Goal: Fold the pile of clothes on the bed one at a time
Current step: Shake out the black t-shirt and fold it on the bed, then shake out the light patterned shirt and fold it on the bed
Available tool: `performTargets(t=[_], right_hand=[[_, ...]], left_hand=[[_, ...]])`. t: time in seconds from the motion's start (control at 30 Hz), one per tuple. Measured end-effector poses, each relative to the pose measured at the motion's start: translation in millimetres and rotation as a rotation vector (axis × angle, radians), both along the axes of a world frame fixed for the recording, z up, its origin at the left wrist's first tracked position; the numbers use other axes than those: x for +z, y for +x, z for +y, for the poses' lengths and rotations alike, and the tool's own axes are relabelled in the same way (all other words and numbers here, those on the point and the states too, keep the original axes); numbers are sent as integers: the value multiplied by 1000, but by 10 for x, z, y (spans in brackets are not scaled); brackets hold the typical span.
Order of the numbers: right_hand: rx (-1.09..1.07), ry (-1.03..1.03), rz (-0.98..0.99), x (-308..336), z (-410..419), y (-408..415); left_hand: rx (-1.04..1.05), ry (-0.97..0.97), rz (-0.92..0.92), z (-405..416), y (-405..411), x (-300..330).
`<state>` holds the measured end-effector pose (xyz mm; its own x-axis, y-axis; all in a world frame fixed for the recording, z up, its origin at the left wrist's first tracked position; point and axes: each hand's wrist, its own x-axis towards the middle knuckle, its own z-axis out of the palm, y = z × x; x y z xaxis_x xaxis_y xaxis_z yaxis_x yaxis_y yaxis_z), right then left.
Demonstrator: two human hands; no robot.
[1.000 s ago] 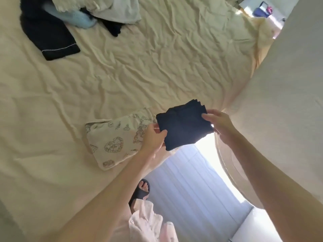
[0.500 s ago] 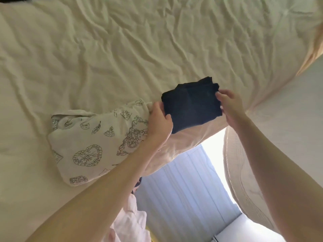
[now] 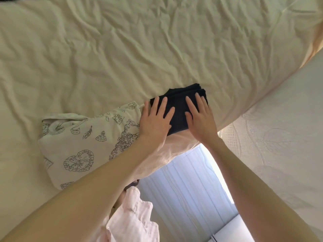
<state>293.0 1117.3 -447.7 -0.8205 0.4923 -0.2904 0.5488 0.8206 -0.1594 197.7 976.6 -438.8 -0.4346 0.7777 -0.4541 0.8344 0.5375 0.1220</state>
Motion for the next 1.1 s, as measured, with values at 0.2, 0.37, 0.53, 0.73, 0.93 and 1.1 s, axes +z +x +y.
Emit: performTargets(t=[0.2, 0.37, 0.53, 0.73, 0.93, 1.1], right_hand=[[-27, -9, -95, 347, -127, -25], [100, -29, 31, 1019, -707, -35], [168, -109, 171, 1677, -1493, -92], [290, -228, 220, 2139, -2444, -105], [425, -297, 225, 2384, -3389, -242], [527, -307, 236, 2526, -4138, -382]], left_hand=[[9, 112, -54, -190, -106, 355], [162, 217, -57, -978, -82, 988], [425, 300, -41, -1896, 3, 1614], [702, 368, -21, -3085, 145, 2143], [941, 406, 55, -4265, 257, 2494], [1014, 405, 69, -5085, 354, 2644]])
